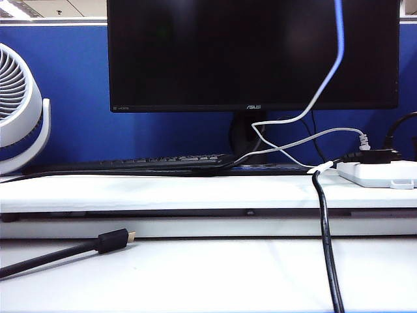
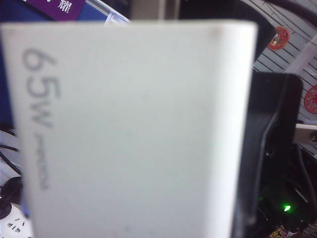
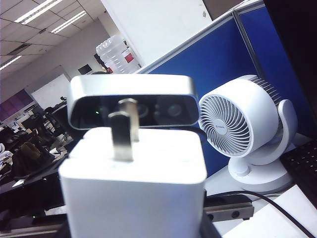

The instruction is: Pick up the Type-C charging cable and the charging base, insert one end of the Type-C charger into the corresponding slot on the base, and finally place the plugged-in charger back on the table.

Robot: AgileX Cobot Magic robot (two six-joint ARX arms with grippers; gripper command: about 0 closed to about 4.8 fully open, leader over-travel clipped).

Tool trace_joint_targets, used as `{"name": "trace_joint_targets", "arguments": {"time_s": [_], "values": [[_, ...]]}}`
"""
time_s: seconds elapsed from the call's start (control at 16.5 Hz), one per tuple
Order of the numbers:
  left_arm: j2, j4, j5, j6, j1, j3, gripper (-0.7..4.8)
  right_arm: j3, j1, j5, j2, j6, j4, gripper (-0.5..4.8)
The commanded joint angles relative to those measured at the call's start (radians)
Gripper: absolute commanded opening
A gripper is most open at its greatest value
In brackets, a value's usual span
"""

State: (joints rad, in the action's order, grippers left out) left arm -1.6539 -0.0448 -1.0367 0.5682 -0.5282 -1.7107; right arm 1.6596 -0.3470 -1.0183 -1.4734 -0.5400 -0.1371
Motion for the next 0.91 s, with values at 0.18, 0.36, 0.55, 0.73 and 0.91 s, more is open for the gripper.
{"name": "trace_joint_targets", "arguments": {"time_s": [0.18, 0.36, 0.55, 0.73, 0.91], "values": [[0.010, 0.023, 0.056, -0.074, 0.005, -0.020, 0.27, -0.010, 0.037, -0.075, 0.009, 0.017, -0.068, 1.26], [0.010, 0.046, 0.056, -0.090, 0.005, -0.019, 0.26, -0.010, 0.073, -0.059, 0.021, 0.017, -0.068, 1.26], [0.010, 0.110, 0.102, -0.163, 0.005, -0.019, 0.26, -0.010, 0.098, -0.051, 0.022, 0.017, -0.068, 1.26], [0.010, 0.277, 0.221, -0.317, 0.005, -0.019, 0.26, -0.010, 0.108, -0.030, 0.024, 0.017, -0.066, 1.26], [0.004, 0.462, 0.416, -0.475, 0.005, -0.019, 0.26, -0.010, 0.110, -0.024, 0.029, 0.017, -0.064, 1.26]]}}
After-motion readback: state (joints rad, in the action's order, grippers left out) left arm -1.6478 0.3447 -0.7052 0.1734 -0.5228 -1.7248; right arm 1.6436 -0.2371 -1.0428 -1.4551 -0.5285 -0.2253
